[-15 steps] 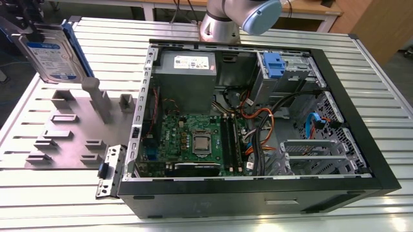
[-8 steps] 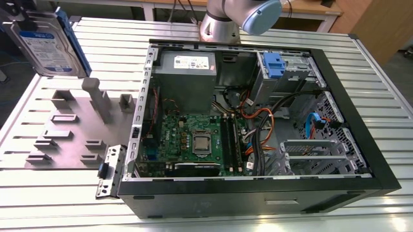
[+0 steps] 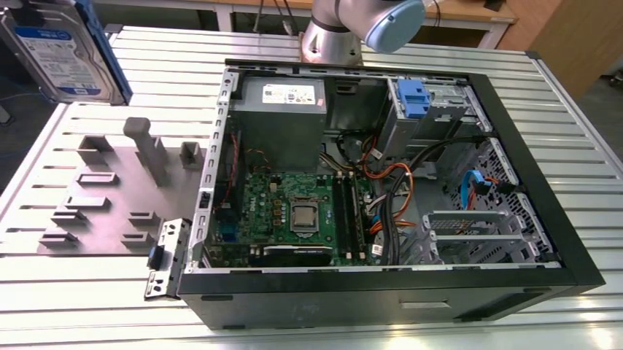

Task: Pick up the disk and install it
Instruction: 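Pick up the disk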

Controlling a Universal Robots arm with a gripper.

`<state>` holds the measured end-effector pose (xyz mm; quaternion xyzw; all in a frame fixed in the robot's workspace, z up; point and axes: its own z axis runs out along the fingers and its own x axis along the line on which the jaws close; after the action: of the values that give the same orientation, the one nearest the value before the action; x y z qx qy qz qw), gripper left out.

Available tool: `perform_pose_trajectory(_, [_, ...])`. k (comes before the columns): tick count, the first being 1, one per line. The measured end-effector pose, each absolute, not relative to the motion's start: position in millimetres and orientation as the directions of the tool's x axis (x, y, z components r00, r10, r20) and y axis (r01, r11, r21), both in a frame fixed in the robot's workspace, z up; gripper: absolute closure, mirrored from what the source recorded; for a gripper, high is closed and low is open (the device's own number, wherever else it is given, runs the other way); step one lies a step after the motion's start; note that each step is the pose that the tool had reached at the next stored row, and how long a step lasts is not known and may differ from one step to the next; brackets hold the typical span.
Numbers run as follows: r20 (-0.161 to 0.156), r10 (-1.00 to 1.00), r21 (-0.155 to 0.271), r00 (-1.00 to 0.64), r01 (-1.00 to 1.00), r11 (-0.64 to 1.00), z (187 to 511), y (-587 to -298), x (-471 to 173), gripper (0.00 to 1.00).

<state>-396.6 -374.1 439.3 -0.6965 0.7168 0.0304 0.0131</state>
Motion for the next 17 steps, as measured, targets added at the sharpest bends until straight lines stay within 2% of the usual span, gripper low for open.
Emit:
perform_pose_trajectory(9, [-0.061, -0.998, 0.025, -0.029, -0.999, 0.028, 459, -374, -397, 0.65])
perform_pose_trajectory(17, [-0.061, -0.998, 0.025, -0.03, -0.999, 0.028, 463, -374, -397, 0.65])
